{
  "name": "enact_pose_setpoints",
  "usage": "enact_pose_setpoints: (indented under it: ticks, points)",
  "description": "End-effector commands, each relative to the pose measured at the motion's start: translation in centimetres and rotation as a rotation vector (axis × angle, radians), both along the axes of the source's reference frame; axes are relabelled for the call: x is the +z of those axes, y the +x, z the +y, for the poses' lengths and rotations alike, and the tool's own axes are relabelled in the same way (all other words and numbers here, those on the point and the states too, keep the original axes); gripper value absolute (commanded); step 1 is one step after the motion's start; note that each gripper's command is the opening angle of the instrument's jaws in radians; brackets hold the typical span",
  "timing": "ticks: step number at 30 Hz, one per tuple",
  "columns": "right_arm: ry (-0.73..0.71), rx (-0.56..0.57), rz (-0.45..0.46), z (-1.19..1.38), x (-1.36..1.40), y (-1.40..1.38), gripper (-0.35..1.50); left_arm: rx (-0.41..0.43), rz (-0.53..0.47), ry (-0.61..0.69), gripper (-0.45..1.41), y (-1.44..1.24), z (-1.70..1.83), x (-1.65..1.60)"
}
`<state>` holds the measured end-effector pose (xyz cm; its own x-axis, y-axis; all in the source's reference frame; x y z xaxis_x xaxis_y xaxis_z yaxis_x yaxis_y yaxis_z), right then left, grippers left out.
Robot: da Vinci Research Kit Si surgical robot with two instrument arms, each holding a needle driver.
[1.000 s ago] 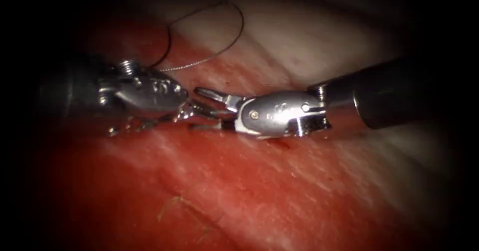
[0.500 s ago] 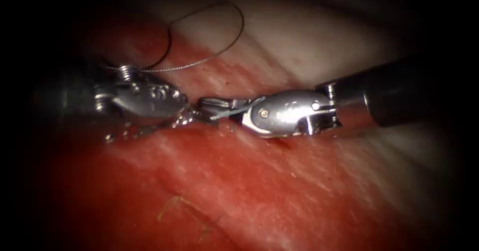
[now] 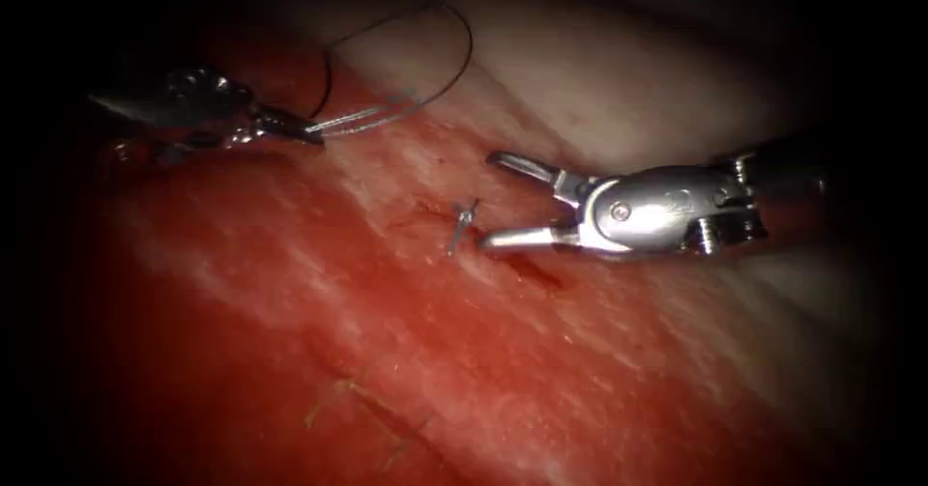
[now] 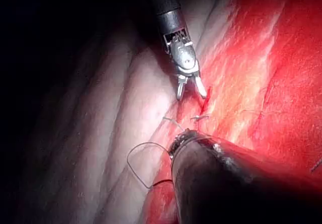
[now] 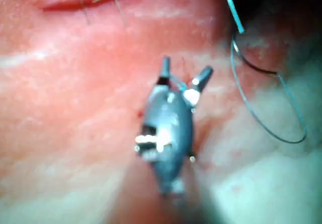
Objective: Wound Closure
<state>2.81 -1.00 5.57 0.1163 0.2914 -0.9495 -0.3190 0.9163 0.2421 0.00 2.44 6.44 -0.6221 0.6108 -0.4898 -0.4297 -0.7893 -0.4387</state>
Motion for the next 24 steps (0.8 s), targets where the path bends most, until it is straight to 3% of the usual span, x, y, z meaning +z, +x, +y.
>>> enact_pose_setpoints:
  ticks: [1,5,9,12,15,20,21,24]
  points:
    - [0.004,0.007,0.001,-0.08,0.05,-0.04,0.94,0.005,0.002,-0.01,-0.45,-0.04,0.06,0.13]
    - [0.007,0.025,0.003,-0.15,0.09,-0.15,0.94,0.016,0.006,-0.032,-0.45,-0.05,0.1,0.3]
    - [0.015,0.025,0.008,-0.21,0.17,-0.2,0.94,0.08,0.034,-0.02,-0.45,-0.04,-0.1,0.41]
    - [0.018,0.025,0.01,-0.23,0.19,-0.2,0.94,0.178,0.082,0.008,-0.45,0.22,-0.34,0.42]
    - [0.022,0.024,0.012,-0.26,0.19,-0.23,0.94,0.223,0.099,0.018,-0.45,0.5,-0.44,0.35]
    - [0.03,0.028,0.013,-0.27,0.23,-0.24,0.94,0.324,0.1,-0.049,-0.45,0.84,-0.55,0.2]
    - [0.029,0.029,0.012,-0.27,0.24,-0.23,0.94,0.35,0.129,-0.036,-0.1,0.9,-0.59,0.21]
    - [0.028,0.03,0.012,-0.28,0.25,-0.21,0.94,0.376,0.138,0.021,0.1,0.9,-0.63,0.31]
